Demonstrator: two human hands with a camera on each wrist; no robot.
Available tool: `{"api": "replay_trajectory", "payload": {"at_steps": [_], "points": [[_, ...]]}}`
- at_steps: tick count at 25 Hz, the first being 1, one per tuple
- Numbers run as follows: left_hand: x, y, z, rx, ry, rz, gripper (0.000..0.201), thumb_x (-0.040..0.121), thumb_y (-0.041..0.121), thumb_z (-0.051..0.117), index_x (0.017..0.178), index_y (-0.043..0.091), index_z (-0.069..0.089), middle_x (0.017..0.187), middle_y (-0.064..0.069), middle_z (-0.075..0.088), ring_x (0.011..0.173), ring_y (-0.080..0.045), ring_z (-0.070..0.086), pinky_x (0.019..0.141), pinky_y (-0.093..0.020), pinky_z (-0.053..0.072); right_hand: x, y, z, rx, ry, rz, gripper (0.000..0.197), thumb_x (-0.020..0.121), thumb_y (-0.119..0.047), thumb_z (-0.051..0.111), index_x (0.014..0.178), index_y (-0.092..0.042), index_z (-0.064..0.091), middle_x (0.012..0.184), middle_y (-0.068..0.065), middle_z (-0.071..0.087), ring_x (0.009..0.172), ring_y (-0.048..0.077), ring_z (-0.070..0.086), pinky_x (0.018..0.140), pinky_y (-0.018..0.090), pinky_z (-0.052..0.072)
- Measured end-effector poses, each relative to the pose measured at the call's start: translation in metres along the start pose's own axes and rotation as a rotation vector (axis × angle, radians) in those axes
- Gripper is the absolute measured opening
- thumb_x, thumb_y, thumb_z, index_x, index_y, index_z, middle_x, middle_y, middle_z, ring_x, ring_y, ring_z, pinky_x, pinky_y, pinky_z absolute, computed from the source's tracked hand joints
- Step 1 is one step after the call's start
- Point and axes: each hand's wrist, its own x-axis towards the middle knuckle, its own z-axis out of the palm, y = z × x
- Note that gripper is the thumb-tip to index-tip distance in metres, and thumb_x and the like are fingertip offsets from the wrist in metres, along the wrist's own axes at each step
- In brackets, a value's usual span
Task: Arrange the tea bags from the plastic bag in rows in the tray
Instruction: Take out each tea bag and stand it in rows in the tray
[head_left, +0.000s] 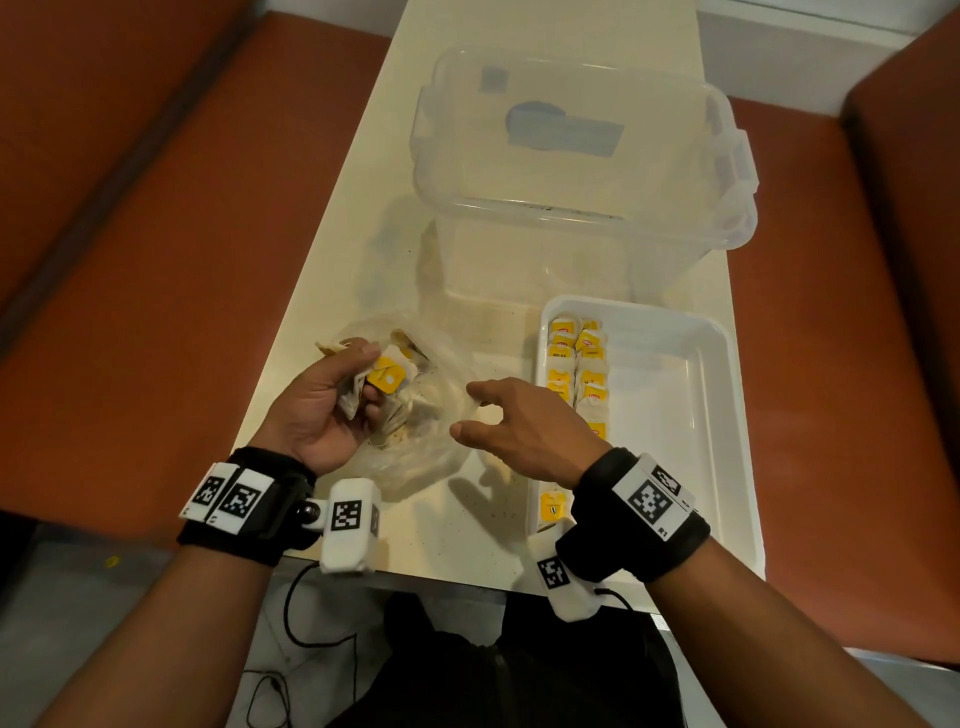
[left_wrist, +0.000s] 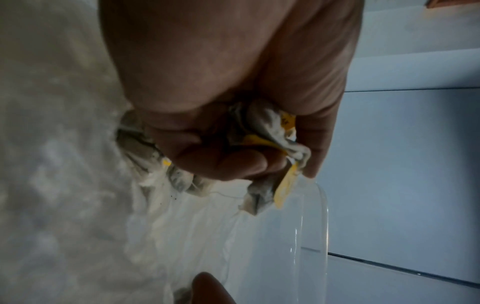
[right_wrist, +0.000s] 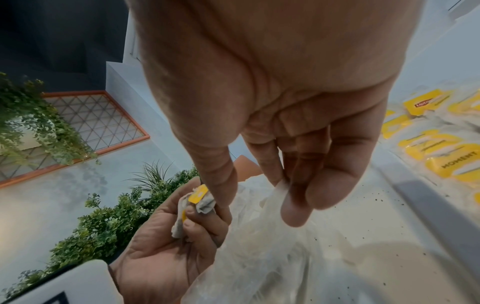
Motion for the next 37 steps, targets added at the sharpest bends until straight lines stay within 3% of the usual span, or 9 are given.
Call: {"api": "replay_trajectory", "payload": {"at_steps": [4, 8, 11, 16, 21, 26, 28, 33, 37], "points": [[0.005, -0.002, -0.003, -0.058, -0.079, -0.008, 0.053, 0.042, 0.022, 0.094, 0.074, 0.026, 0.052, 0.068, 0.006, 0.053, 0.055, -0.007, 0.048, 0.044, -0.015, 0.040, -0.002, -0.001, -0.001, 0.011, 0.030, -0.009, 0.056, 0.092, -0.052, 0.062, 0.142, -0.029, 0.052, 0.143, -0.001, 0.052, 0.111, 0.019, 0.060, 0.095, 0.034, 0.046], [0.003, -0.003, 0.001, -0.091, -0.122, -0.011, 0.059, 0.032, 0.020, 0.096, 0.073, 0.027, 0.055, 0.069, 0.004, 0.055, 0.053, -0.008, 0.054, 0.041, -0.014, 0.040, -0.004, -0.005, -0.003, 0.162, 0.126, -0.048, 0.040, 0.090, -0.052, 0.064, 0.124, -0.030, 0.063, 0.124, -0.007, 0.060, 0.086, 0.011, 0.062, 0.079, 0.027, 0.043], [0.000, -0.007, 0.007, -0.093, -0.171, -0.021, 0.053, 0.035, 0.020, 0.096, 0.072, 0.026, 0.058, 0.074, 0.003, 0.054, 0.054, -0.008, 0.056, 0.039, -0.014, 0.041, -0.007, -0.017, -0.005, 0.513, 0.061, -0.059, 0.036, 0.092, -0.048, 0.066, 0.114, -0.020, 0.069, 0.101, -0.011, 0.070, 0.073, 0.008, 0.066, 0.065, 0.026, 0.051], [-0.004, -0.017, 0.019, -0.104, -0.197, -0.059, 0.053, 0.036, 0.019, 0.096, 0.079, 0.028, 0.065, 0.084, 0.000, 0.063, 0.058, -0.010, 0.062, 0.040, -0.015, 0.042, -0.004, -0.028, -0.008, 0.766, 0.126, -0.086, 0.018, 0.095, -0.025, 0.067, 0.099, -0.007, 0.066, 0.088, 0.007, 0.072, 0.066, 0.012, 0.061, 0.061, 0.028, 0.047], [-0.001, -0.014, 0.019, -0.155, -0.025, -0.074, 0.019, 0.072, 0.017, 0.076, 0.085, 0.029, 0.069, 0.081, 0.004, 0.060, 0.055, -0.006, 0.056, 0.038, -0.014, 0.041, -0.004, -0.024, -0.016, 0.853, 0.152, -0.093, 0.007, 0.095, -0.017, 0.065, 0.096, -0.010, 0.063, 0.086, 0.007, 0.072, 0.074, 0.016, 0.067, 0.066, 0.030, 0.051], [0.000, -0.006, 0.018, 0.416, 0.209, 0.212, 0.020, 0.086, 0.004, 0.070, 0.090, 0.020, 0.060, 0.067, 0.000, 0.061, 0.049, -0.013, 0.054, 0.044, -0.022, 0.046, -0.002, -0.020, -0.014, 0.673, 0.257, -0.115, 0.005, 0.090, -0.019, 0.069, 0.092, -0.014, 0.068, 0.082, 0.003, 0.069, 0.070, 0.012, 0.062, 0.064, 0.031, 0.051], [-0.002, -0.002, 0.017, 0.405, 0.185, 0.193, 0.021, 0.087, 0.000, 0.067, 0.089, 0.020, 0.060, 0.072, -0.003, 0.061, 0.053, -0.013, 0.054, 0.043, -0.023, 0.046, -0.005, -0.020, -0.015, 0.667, 0.267, -0.136, 0.004, 0.088, -0.021, 0.071, 0.089, -0.017, 0.069, 0.079, 0.000, 0.065, 0.064, 0.010, 0.056, 0.060, 0.031, 0.049], [-0.012, -0.001, 0.027, 0.121, 0.008, 0.045, 0.024, 0.086, 0.000, 0.060, 0.097, 0.021, 0.067, 0.090, -0.003, 0.066, 0.058, -0.008, 0.059, 0.046, -0.018, 0.049, -0.015, -0.021, -0.028, 0.782, 0.202, -0.281, 0.016, 0.085, -0.011, 0.059, 0.078, -0.023, 0.065, 0.094, 0.026, 0.063, 0.057, 0.014, 0.045, 0.055, 0.030, 0.042], [-0.023, -0.004, 0.042, 0.227, -0.220, 0.007, 0.038, 0.082, -0.002, 0.060, 0.107, 0.023, 0.074, 0.100, -0.007, 0.072, 0.064, -0.008, 0.060, 0.048, -0.017, 0.046, -0.022, -0.015, -0.043, 0.957, 0.079, -0.323, 0.024, 0.083, -0.004, 0.047, 0.070, -0.019, 0.061, 0.082, 0.006, 0.067, 0.069, 0.022, 0.059, 0.057, 0.026, 0.048]]}}
